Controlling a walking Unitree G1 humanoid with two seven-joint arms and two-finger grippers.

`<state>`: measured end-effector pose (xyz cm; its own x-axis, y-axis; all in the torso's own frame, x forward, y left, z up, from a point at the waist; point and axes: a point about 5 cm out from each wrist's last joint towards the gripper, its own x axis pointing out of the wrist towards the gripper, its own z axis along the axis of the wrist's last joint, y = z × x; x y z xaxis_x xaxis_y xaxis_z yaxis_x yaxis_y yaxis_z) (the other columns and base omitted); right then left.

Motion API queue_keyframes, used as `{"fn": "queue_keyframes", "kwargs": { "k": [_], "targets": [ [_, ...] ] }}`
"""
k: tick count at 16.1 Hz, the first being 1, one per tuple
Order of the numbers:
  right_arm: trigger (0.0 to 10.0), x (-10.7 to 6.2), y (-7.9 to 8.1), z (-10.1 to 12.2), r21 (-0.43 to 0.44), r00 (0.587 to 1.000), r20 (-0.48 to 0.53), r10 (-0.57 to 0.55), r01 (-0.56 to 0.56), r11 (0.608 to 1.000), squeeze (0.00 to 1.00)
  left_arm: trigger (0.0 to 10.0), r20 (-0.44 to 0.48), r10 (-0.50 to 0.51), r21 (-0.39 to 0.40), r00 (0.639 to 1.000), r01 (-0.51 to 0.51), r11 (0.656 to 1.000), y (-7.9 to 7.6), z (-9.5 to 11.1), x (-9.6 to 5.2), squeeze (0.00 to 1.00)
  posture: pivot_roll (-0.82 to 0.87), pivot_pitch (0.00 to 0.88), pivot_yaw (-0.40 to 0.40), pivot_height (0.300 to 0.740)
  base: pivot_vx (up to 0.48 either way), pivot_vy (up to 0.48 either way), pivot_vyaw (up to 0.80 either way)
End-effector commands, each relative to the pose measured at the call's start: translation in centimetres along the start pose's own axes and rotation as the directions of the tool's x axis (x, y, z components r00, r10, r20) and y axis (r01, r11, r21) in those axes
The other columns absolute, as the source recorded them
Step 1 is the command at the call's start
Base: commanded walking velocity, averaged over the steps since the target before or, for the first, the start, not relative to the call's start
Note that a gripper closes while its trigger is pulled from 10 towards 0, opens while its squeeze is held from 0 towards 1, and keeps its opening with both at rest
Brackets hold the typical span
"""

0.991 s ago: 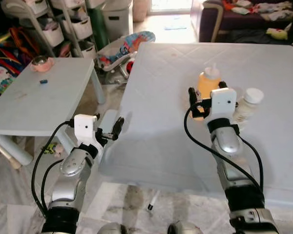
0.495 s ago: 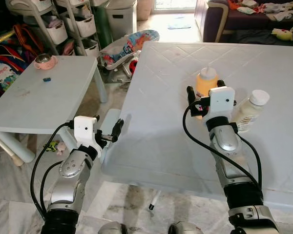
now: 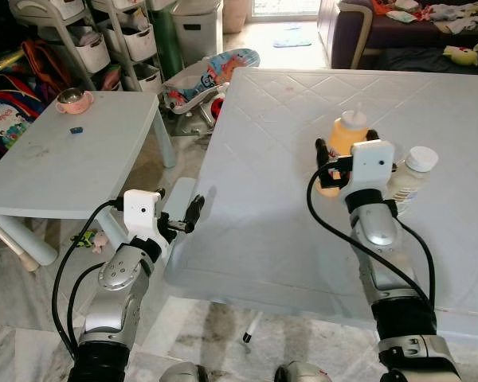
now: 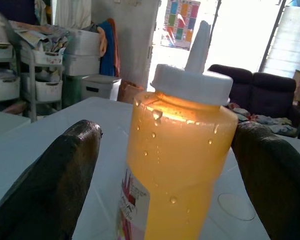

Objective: Restocking fridge

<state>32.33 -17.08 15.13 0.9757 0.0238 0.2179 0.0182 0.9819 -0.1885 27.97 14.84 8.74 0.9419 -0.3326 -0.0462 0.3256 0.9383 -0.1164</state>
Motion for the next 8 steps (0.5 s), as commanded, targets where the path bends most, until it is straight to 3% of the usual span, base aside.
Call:
{"fn": "queue_keyframes", "kwargs": {
  "k": [1,8],
  "targets": [
    [10.0,0.61,-0.03,0.62,0.015,1.000,0.016,-0.010,0.010,1.000,0.00,10.0,-0.008,-0.008,0.013,1.000,0.008,1.000,0.08,0.10,-0.04,0.00,-0.01,0.020,0.077,0.740,0.000,0.000,0.00],
    [10.0,1.25,-0.59,0.59,0.026,0.999,-0.001,-0.039,0.039,0.999,0.00,10.0,-0.018,-0.022,0.014,1.000,0.023,1.000,-0.12,-0.03,-0.08,0.00,-0.01,0.018,0.080,0.740,0.000,0.000,0.00]
  ]
}}
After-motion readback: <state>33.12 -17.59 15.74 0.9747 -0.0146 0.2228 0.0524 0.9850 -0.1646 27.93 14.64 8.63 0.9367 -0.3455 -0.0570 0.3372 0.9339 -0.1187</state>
